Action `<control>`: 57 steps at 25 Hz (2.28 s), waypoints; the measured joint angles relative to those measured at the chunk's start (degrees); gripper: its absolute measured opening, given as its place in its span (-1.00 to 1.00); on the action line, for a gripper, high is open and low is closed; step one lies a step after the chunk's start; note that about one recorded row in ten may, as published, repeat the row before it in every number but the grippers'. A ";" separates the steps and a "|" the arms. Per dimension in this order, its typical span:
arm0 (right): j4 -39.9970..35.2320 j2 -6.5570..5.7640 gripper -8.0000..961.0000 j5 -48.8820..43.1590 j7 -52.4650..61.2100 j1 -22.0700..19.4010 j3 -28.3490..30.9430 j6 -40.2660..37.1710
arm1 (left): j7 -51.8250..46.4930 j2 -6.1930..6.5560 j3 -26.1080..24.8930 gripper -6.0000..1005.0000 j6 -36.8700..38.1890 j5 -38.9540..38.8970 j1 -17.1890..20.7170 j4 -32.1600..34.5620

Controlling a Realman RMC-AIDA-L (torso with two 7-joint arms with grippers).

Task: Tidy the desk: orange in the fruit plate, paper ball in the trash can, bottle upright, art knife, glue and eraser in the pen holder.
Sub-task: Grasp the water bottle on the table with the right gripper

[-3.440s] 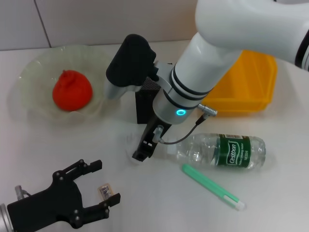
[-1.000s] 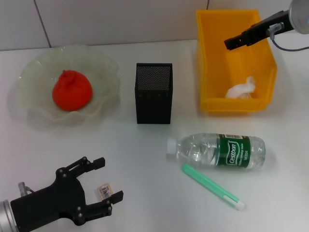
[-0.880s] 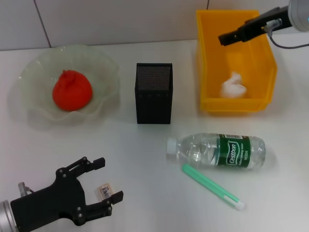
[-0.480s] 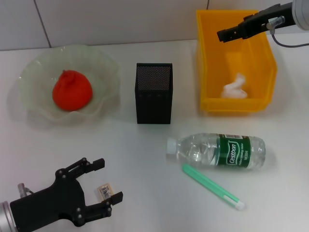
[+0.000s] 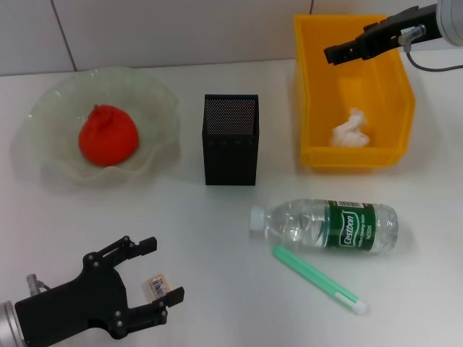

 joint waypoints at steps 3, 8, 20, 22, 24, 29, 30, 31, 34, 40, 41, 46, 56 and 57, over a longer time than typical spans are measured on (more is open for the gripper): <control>-0.04 0.00 0.77 0.00 -0.12 0.03 -0.03 -0.25 | 0.00 0.00 0.00 0.69 0.00 0.00 -0.01 0.00; -0.42 0.00 0.77 0.19 -0.20 -0.01 -0.11 -0.42 | 0.00 0.00 0.00 0.69 0.00 0.00 -0.01 0.00; -2.93 0.26 0.76 0.96 -0.21 -0.43 -0.11 -2.44 | -0.01 -0.07 0.00 0.69 0.00 0.00 -0.02 0.00; -4.59 0.32 0.76 2.16 -0.21 -0.52 0.12 -4.38 | -0.04 -0.06 0.00 0.69 0.01 0.01 -0.01 0.00; -6.04 0.33 0.77 3.43 -0.25 -0.55 0.24 -6.77 | -0.12 -0.01 -0.01 0.69 0.06 0.00 -0.01 0.00; -9.23 0.24 0.77 6.59 -1.05 -0.31 0.29 -14.34 | -0.05 0.00 0.00 0.69 0.09 0.00 0.10 0.00; -9.93 0.24 0.77 7.02 -1.07 -0.25 0.30 -15.75 | -0.04 0.00 0.00 0.69 0.09 0.00 0.08 0.00; -11.23 0.23 0.77 7.48 -1.09 -0.13 0.32 -18.17 | -0.04 0.00 0.00 0.69 0.09 0.00 0.08 0.00; -12.51 0.13 0.76 7.63 -1.13 0.05 0.32 -20.64 | -0.03 0.00 -0.01 0.69 0.09 0.00 0.06 0.00; -15.25 -0.49 0.77 7.74 -1.39 1.85 0.41 -28.92 | 0.00 0.00 -0.09 0.69 0.09 0.00 -0.06 0.00; -15.28 -0.59 0.77 7.75 -1.61 2.31 0.41 -30.11 | 0.00 0.00 -0.07 0.69 0.09 0.00 -0.09 0.00; -13.45 -0.90 0.77 7.75 -4.94 4.93 -0.57 -35.63 | 0.00 -0.05 -0.03 0.69 0.09 0.00 -0.11 0.00; -3.60 -0.29 0.75 2.80 -15.54 10.03 -5.28 -37.49 | -0.57 0.08 -0.57 0.69 1.35 -0.01 0.36 0.03; -2.61 -0.15 0.75 1.68 -15.91 10.55 -5.77 -37.23 | -0.55 0.09 -0.57 0.69 1.56 0.00 0.42 0.03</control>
